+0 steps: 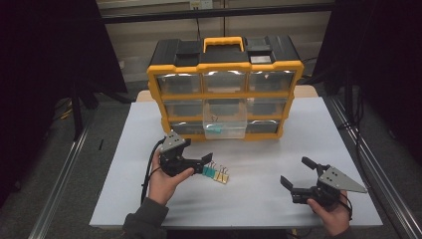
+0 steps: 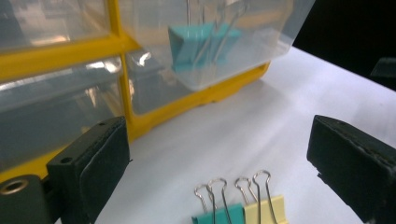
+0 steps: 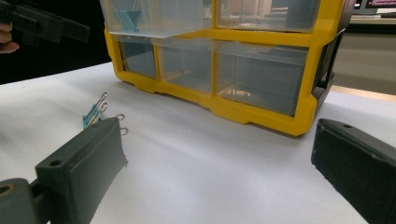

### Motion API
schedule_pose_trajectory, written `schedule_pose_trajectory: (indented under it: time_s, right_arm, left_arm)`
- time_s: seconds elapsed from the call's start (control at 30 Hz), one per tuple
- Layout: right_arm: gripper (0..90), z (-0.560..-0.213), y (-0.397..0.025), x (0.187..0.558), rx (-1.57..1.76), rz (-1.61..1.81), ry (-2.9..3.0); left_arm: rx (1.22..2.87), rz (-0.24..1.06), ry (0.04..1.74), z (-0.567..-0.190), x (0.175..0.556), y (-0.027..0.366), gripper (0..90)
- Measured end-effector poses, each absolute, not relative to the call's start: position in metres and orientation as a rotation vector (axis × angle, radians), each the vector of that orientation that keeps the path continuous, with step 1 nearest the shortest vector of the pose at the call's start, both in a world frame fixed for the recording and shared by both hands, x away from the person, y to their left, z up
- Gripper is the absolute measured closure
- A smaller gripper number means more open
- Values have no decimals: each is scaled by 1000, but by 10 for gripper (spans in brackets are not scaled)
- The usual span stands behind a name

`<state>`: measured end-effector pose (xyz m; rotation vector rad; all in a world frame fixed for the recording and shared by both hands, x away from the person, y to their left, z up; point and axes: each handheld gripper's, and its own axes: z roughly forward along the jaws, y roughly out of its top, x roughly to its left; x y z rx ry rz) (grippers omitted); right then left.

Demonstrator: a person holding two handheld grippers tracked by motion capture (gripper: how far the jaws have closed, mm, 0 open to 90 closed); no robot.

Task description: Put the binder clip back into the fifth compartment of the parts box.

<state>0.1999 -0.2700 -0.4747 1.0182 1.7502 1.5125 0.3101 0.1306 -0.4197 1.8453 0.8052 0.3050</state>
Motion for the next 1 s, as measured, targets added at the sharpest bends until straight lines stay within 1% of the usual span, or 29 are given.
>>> schedule_pose_trajectory:
  time_s: [0.63, 0.87, 0.93, 1.0]
  right_arm:
    - [17, -475, -269, 200, 1013, 1516, 1759]
    - [17, -475, -269, 200, 1011, 1519, 1755]
    - [17, -475, -268, 200, 1016, 1517, 1754]
    - [17, -475, -268, 200, 1018, 1517, 1756]
  left_arm:
    - [1966, 300, 869, -455, 307, 123, 63]
    - [2057, 289, 894, -467, 307, 115, 111]
    - [2077, 300, 898, -469, 307, 113, 159]
    - [2083, 306, 905, -471, 308, 111, 182]
